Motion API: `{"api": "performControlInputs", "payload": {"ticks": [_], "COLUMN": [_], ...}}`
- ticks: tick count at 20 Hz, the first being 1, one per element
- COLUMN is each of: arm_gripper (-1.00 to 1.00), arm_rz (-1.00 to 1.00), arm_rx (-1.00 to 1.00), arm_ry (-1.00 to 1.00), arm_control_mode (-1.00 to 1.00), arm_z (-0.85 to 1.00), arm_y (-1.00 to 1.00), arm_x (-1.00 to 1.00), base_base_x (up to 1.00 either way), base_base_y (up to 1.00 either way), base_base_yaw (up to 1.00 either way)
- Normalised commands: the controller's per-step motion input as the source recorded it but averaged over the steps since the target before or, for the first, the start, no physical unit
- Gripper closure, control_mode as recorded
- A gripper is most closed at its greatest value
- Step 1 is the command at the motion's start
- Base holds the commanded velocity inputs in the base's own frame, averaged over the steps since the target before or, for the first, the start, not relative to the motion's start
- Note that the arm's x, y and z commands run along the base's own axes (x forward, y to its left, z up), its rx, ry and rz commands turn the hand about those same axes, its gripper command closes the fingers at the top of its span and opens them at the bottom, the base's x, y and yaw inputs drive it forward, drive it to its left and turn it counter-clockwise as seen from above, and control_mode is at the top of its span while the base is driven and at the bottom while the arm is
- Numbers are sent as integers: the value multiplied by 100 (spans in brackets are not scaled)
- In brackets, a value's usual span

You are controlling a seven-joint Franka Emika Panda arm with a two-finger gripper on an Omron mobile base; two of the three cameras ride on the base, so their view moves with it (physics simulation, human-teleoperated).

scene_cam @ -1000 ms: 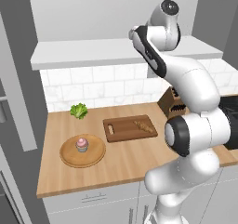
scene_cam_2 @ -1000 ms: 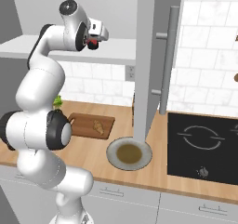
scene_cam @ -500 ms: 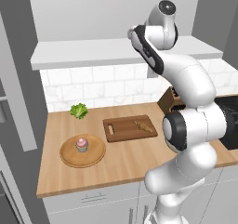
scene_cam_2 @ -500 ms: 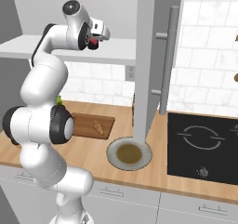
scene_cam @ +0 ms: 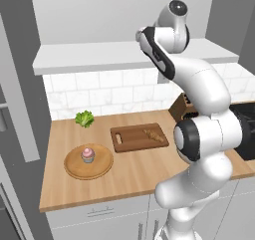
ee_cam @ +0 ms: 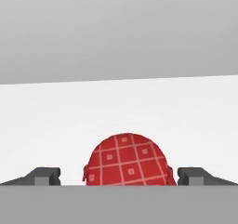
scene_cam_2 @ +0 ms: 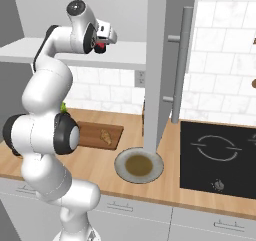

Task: From the different types of pastries on the counter, select a croissant and place it on the cutting board. Then retrieve a jar of jam from the cabinet and place it alongside the croissant on the cutting board.

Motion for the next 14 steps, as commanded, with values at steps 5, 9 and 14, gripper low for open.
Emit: {"api": "performControlInputs", "payload": {"ticks": [5, 9, 14], "arm_gripper": [-100, -100, -100], "arm_rz": [1, 0, 0], "arm_rx": [6, 5, 0], "arm_ry": [0, 0, 0], "arm_control_mode": [-100, -100, -100], "arm_z": [-9, -2, 0], "arm_y": [11, 0, 0], "arm_x": [2, 0, 0], "base_base_x": [0, 0, 0], "base_base_y": [0, 0, 0], "base_base_yaw": [0, 0, 0]}}
